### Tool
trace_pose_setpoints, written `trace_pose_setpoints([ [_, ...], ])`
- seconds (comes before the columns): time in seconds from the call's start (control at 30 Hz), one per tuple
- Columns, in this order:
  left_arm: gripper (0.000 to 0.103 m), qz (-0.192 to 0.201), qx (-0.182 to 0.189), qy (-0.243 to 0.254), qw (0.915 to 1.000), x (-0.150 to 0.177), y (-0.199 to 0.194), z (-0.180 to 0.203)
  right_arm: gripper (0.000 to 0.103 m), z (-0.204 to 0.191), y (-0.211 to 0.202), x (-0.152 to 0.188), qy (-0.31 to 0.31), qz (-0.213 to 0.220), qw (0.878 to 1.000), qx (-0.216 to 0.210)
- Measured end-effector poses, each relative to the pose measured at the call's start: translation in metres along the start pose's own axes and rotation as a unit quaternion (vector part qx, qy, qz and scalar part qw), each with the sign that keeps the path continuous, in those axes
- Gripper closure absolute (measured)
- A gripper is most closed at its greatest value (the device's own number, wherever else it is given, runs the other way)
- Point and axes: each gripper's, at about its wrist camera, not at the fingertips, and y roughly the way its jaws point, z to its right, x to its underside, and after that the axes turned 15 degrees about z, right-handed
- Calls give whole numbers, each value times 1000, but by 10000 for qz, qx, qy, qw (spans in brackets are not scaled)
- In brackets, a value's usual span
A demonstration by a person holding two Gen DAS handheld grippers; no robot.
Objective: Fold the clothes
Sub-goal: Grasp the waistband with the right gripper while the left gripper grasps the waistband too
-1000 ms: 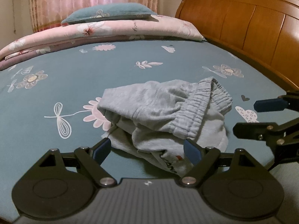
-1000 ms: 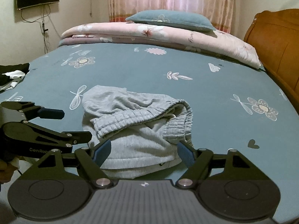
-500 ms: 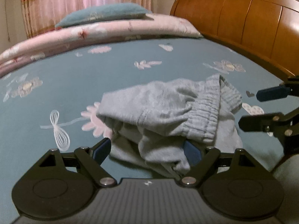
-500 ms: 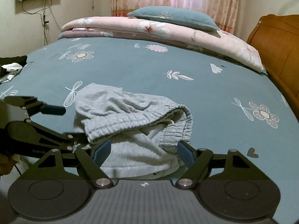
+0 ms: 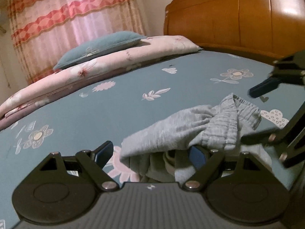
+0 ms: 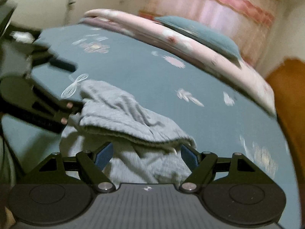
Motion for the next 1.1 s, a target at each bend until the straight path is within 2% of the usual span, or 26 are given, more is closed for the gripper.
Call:
trace_pose_setpoints([
  [0.17, 18, 14, 153, -13, 9999, -8, 6, -10, 23, -21, 18, -1, -1031, 220, 9940, -285],
  [0.2, 18, -11, 191, -22, 9998, -8, 6, -11, 34, -26, 20, -1, -1274, 283, 9910, -293],
  [0.23, 18, -33, 238, -11, 9997, -8, 7, -12, 52, -31, 23, -1, -1523, 321, 9873, -323],
  [0.27, 18, -45, 296, 24, 9995, -8, 6, -12, 60, -35, 25, -1, -1667, 326, 9848, -347],
  [0.33, 18, -66, 429, 112, 9990, -7, 6, -12, 80, -41, 28, -3, -1928, 336, 9799, -399],
  [0.43, 19, 49, 747, 512, 9959, -6, 0, -8, 81, -34, 28, -9, -1730, 353, 9829, -516],
  [0.53, 19, 268, 993, 1229, 9871, -8, -3, 3, 82, -21, 26, -19, -1316, 367, 9884, -667],
  [0.6, 24, 408, 1163, 1819, 9756, -9, -2, 12, 83, -12, 26, -28, -1002, 391, 9911, -786],
  [0.67, 29, 541, 1331, 2398, 9601, -10, 4, 22, 83, -5, 26, -34, -798, 385, 9921, -893],
  [0.7, 36, 587, 1454, 2616, 9523, -11, 7, 24, 83, -1, 26, -36, -734, 400, 9922, -927],
  [0.73, 48, 575, 1609, 2760, 9459, -11, 11, 26, 83, 1, 25, -37, -687, 405, 9923, -947],
  [0.77, 55, 562, 1763, 2903, 9389, -11, 15, 28, 83, 3, 24, -37, -640, 410, 9924, -967],
  [0.8, 74, 535, 1878, 2973, 9346, -12, 19, 28, 83, 5, 24, -38, -591, 416, 9925, -984],
  [0.83, 91, 483, 1923, 2914, 9358, -14, 24, 28, 83, 6, 24, -39, -532, 423, 9928, -982],
  [0.9, 92, 413, 1997, 2748, 9396, -17, 32, 27, 82, 9, 25, -39, -429, 397, 9938, -947],
  [0.97, 93, 496, 1922, 2386, 9506, -21, 35, 21, 79, 12, 25, -36, -325, 393, 9952, -838],
  [1.1, 94, 712, 1553, 1976, 9653, -31, 41, 5, 50, 34, 9, -20, 114, 425, 9976, -533],
])
